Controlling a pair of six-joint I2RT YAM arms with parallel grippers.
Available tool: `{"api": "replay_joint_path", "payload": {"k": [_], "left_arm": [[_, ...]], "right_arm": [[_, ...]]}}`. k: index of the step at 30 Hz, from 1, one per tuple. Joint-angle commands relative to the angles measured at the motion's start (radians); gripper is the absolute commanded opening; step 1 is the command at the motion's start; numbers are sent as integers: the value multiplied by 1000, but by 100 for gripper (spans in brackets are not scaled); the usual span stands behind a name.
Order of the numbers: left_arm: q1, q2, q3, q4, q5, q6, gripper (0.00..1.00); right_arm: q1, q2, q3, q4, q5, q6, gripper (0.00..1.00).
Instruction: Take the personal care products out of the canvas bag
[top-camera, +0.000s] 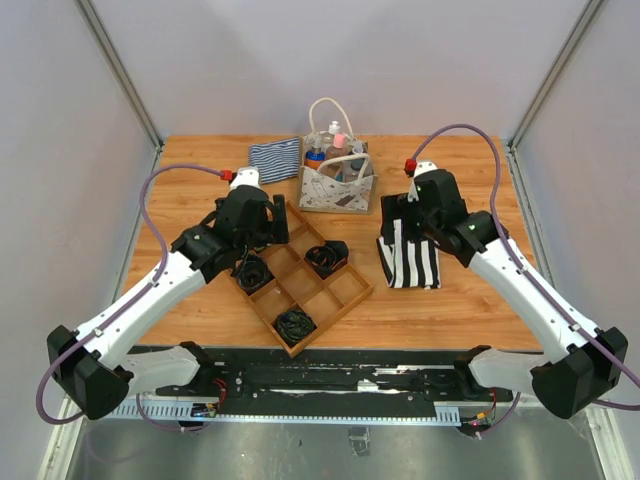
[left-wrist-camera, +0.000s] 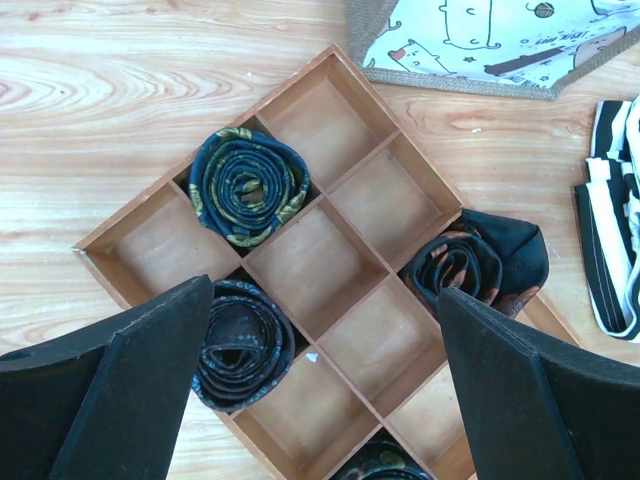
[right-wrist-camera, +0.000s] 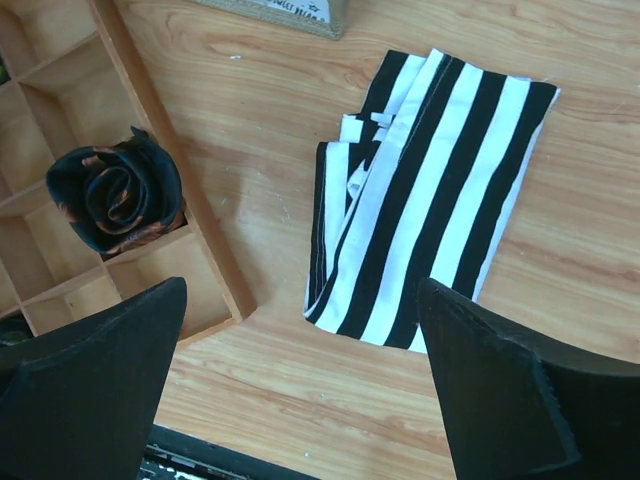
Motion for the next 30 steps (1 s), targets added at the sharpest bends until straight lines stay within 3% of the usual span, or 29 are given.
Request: {"api": "replay_joint_path", "payload": {"k": [1,5,9,14,20,30], "left_arm": [[-2,2,-2,61,17,0,100],[-2,-13,-35,70,38,-17,100],[-2,-30,-90,110,108,-52,100],[-11,56,-191,254,341,-113,99],[-24,189,-213,225,256,-130,100],[-4,407,-214,198,243,-189,100]], "right_arm": [[3,-13,14,-8,-123,-57,98],[3,31,-36,47,-267,-50,98],[-1,146,-45,-17,-98,-12,99],[-14,330,61,-147,-67,20,98],[-12,343,68,-157,-56,25,98],[-12,298,44,-158,-26,14,98]]}}
